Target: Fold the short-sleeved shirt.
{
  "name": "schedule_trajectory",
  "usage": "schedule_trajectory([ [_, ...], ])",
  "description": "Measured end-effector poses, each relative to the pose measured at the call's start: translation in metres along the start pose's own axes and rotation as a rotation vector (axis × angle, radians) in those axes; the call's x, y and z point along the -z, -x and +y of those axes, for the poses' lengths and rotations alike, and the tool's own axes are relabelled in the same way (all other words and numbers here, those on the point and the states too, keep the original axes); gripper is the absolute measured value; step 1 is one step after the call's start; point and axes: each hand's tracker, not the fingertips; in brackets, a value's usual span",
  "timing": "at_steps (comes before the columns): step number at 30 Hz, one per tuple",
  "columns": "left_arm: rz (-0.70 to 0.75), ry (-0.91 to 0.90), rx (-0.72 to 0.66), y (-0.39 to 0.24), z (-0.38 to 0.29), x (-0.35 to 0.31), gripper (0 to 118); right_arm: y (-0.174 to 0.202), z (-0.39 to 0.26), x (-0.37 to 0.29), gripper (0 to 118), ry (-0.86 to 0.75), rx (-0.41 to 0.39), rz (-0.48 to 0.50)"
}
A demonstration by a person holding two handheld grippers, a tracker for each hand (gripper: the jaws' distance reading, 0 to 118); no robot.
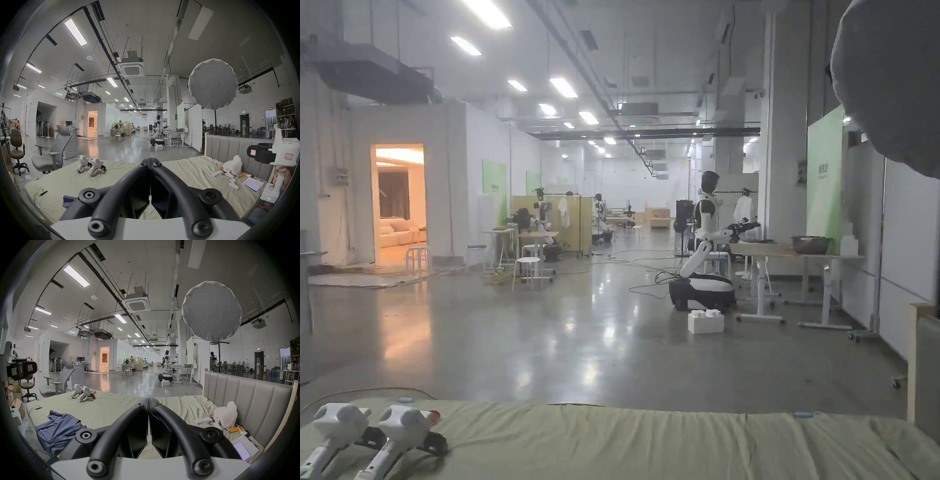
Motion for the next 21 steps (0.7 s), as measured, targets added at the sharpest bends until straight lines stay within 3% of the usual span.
schedule_trajectory([
  [15, 0.015, 0.003, 0.011, 0.0, 0.003, 0.001, 0, -0.003, 0.004, -0.001, 0, -0.007, -0.008, -0.007],
  [18, 0.025, 0.008, 0.077, -0.004, 0.006, 0.003, 0, -0.003, 0.006, 0.0, 0, -0.009, -0.02, -0.007],
  [21, 0.06, 0.021, 0.2, -0.011, 0.006, 0.007, 0, 0.004, 0.012, 0.001, 0, -0.013, -0.118, 0.016],
])
